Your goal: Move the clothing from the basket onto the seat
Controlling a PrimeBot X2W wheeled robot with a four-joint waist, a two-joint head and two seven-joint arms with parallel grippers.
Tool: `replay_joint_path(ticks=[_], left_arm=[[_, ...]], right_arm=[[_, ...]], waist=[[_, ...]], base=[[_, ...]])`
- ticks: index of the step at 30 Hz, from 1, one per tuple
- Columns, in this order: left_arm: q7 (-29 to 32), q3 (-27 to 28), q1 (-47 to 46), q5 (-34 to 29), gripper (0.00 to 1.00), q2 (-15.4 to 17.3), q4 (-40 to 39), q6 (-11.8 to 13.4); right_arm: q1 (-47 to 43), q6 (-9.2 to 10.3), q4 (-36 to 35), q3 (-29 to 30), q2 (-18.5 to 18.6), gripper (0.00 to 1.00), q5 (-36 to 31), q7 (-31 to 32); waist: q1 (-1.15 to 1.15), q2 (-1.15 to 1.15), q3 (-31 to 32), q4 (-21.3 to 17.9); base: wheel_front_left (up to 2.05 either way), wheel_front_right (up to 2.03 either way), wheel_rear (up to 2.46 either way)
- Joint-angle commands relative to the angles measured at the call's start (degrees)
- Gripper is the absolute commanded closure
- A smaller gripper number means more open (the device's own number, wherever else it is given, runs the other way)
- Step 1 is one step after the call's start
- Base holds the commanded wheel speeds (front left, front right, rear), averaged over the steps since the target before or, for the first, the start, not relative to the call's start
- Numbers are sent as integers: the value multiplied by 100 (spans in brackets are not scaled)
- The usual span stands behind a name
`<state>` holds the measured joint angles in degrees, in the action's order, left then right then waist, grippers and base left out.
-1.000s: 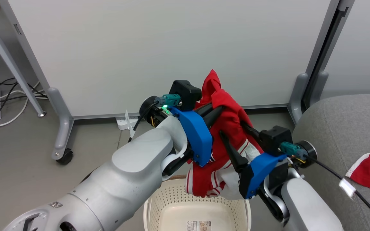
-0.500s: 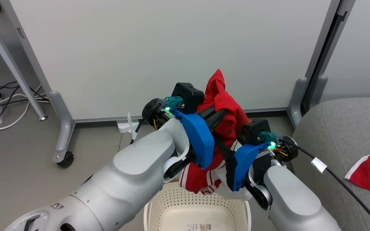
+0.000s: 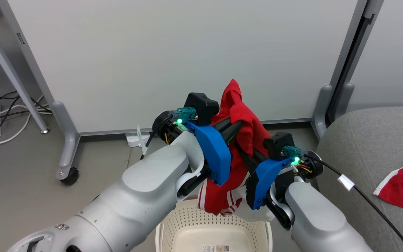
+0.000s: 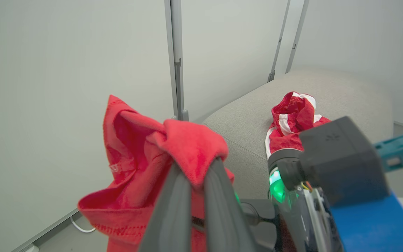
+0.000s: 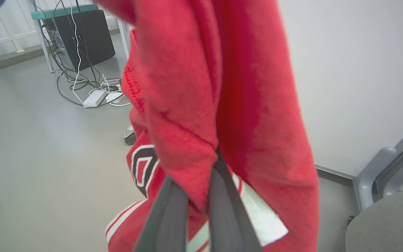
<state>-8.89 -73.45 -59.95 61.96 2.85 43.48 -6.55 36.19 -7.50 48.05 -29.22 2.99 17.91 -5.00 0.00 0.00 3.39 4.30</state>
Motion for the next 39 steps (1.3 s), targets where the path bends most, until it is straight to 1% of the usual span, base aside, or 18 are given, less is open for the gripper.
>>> replay_joint_path(ticks=[1,20,21,22,23,25,28,32,35,39], left_arm=[[-6,-3,32,2,100,8,12,-9],[-41,-4,76,74,100,8,120,-10],[-59,-4,72,75,77,8,130,8],[-102,-4,69,43,28,8,140,27],[-139,-4,87,13,0,8,155,47],[-196,-4,117,-8,0,8,171,51],[-440,-4,243,-64,0,8,211,111],[-619,205,587,-214,0,10,223,193],[-631,727,957,-598,0,157,-135,335],[-630,1569,1874,-1275,0,524,-922,564]], right_arm=[[99,2,57,-45,-18,100,43,-56],[244,2,330,-307,-16,100,311,-285],[254,2,338,-313,-16,100,322,-282],[266,2,343,-318,-16,100,333,-292],[279,2,346,-317,-16,100,331,-309],[284,2,349,-318,-16,100,332,-331],[281,2,334,-290,-17,100,351,-406],[302,2,350,-187,-18,100,267,-494],[264,2,341,-76,-17,100,216,-562],[133,2,268,18,-8,100,123,-604]], waist=[[0,0,1,2],[0,0,27,-33],[0,0,24,-36],[0,0,20,-38],[0,0,15,-41],[0,0,10,-44],[0,0,-5,-61],[0,0,-43,-39],[0,0,-74,-14],[0,0,-95,-20]], base=[[0,0,0],[0,0,0],[0,0,0],[0,0,0],[0,0,0],[0,0,0],[0,0,0],[0,0,0],[0,0,0],[0,0,0]])
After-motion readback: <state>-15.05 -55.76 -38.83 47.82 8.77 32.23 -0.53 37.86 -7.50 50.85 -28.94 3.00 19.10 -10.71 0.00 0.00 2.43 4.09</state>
